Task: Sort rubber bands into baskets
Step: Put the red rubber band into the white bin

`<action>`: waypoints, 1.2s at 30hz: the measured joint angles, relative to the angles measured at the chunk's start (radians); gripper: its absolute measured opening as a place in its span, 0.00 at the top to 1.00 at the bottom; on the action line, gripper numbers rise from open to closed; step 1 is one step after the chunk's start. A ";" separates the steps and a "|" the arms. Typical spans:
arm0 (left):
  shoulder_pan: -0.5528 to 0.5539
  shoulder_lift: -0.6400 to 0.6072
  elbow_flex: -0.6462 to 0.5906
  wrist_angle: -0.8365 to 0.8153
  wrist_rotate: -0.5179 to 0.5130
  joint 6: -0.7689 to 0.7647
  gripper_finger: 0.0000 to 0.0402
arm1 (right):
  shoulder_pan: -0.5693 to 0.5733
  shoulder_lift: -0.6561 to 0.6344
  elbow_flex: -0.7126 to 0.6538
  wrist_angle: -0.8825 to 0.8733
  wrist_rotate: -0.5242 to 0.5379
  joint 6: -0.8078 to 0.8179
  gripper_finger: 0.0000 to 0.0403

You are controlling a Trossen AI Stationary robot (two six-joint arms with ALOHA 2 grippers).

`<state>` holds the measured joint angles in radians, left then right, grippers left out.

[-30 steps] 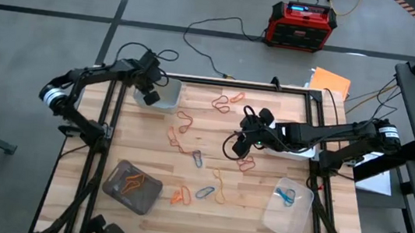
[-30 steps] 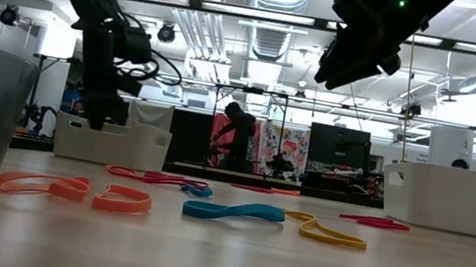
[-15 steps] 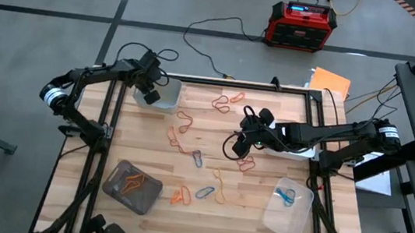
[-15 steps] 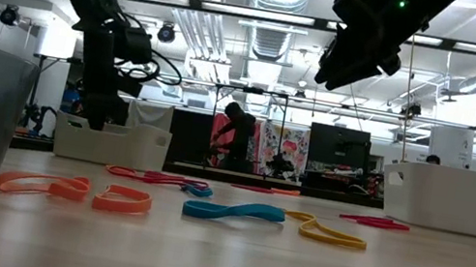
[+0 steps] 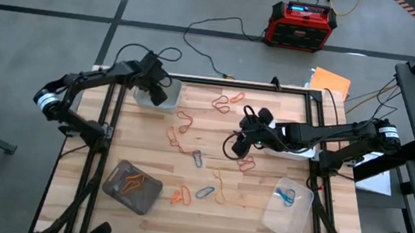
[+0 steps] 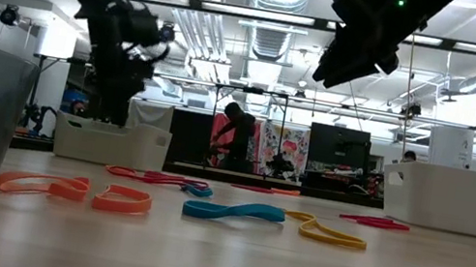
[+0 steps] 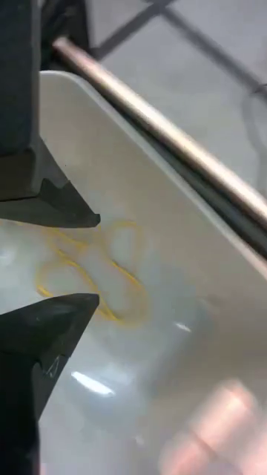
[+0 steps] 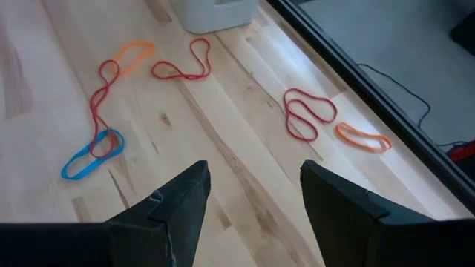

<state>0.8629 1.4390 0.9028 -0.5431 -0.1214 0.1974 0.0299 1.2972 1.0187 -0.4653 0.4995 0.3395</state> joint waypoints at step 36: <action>-0.627 0.140 0.000 0.514 0.087 -0.114 0.68 | -0.010 0.000 0.000 0.109 -0.011 0.027 0.49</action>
<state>0.2359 1.5788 0.9031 -0.0296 -0.0345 0.0830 0.0196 1.2968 1.0187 -0.3561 0.4888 0.3668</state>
